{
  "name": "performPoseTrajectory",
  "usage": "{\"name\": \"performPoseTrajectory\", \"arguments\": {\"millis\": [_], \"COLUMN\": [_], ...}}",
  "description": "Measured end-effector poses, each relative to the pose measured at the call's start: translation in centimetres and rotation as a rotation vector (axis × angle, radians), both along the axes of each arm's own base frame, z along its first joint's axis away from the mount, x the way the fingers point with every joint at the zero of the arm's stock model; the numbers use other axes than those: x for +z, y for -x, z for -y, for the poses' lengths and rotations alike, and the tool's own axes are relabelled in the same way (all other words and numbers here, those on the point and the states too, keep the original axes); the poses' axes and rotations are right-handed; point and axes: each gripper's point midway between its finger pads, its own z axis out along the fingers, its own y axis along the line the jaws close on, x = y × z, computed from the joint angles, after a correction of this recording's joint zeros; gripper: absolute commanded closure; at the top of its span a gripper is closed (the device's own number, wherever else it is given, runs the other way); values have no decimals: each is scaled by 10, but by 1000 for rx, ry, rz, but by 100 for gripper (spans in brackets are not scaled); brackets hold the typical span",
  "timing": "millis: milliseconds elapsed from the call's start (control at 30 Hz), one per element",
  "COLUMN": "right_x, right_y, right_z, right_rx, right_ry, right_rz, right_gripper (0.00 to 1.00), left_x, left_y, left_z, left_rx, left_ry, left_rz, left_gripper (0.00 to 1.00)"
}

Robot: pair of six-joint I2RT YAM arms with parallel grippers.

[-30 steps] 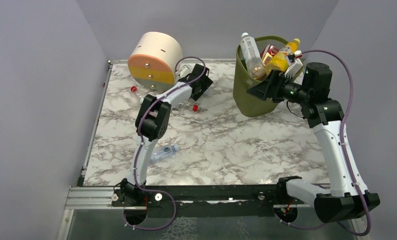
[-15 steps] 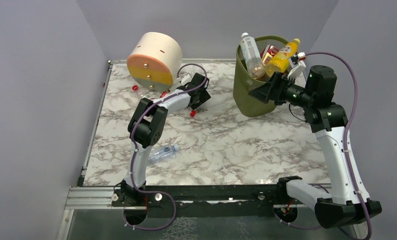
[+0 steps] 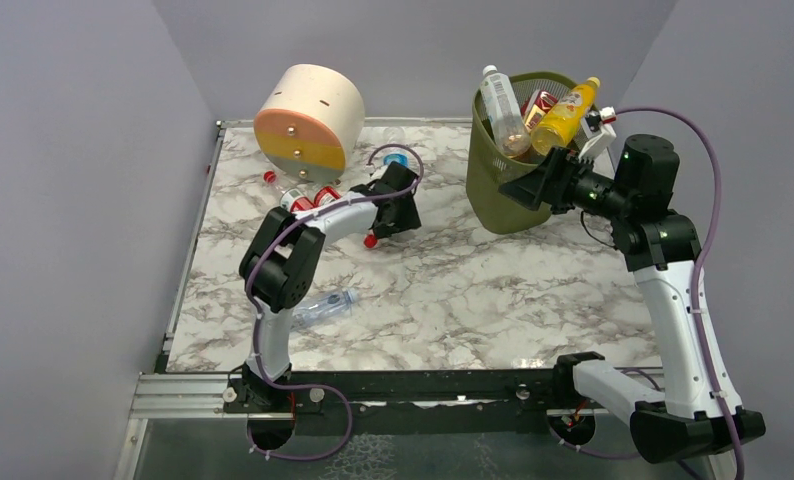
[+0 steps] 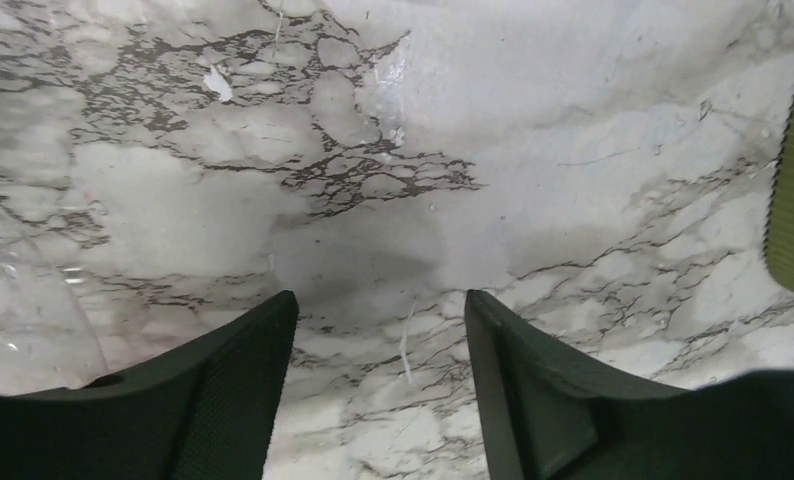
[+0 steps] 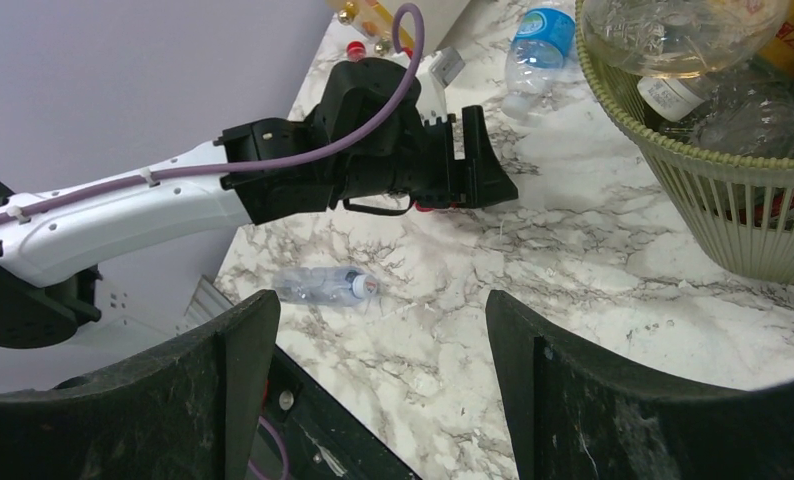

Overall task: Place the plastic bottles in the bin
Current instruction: Adjust the plastic bottle at the center of the board.

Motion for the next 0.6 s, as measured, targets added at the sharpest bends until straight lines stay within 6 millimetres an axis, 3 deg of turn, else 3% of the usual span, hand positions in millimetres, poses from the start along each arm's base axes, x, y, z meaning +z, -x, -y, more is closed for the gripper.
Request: {"name": "performPoseTrajectory", "arguments": {"millis": [133,233,400,500,600], "right_x": [0,0,-1,-2,-3], "right_y": [0,0,-1,-2,-3], "right_z": [0,0,0,0,0], "right_rx": [0,0,0,0,0], "right_ry": [0,0,0,1,1], "right_rz": [0,-2,-5,-7,-12], "right_gripper": [21,20,20,20,20], "left_x": [21,62,127,137,121], "left_y": [-5,-30,-73,-97,-115], "left_z": [-3,4,11,8,-4], "left_rx": [-65,-98,-133,-134,-123], "left_ry": [-62,-77,-99,-128,-179], "left_rz": [13,110,291,337,326], "left_gripper": [13,1,1,1,1]}}
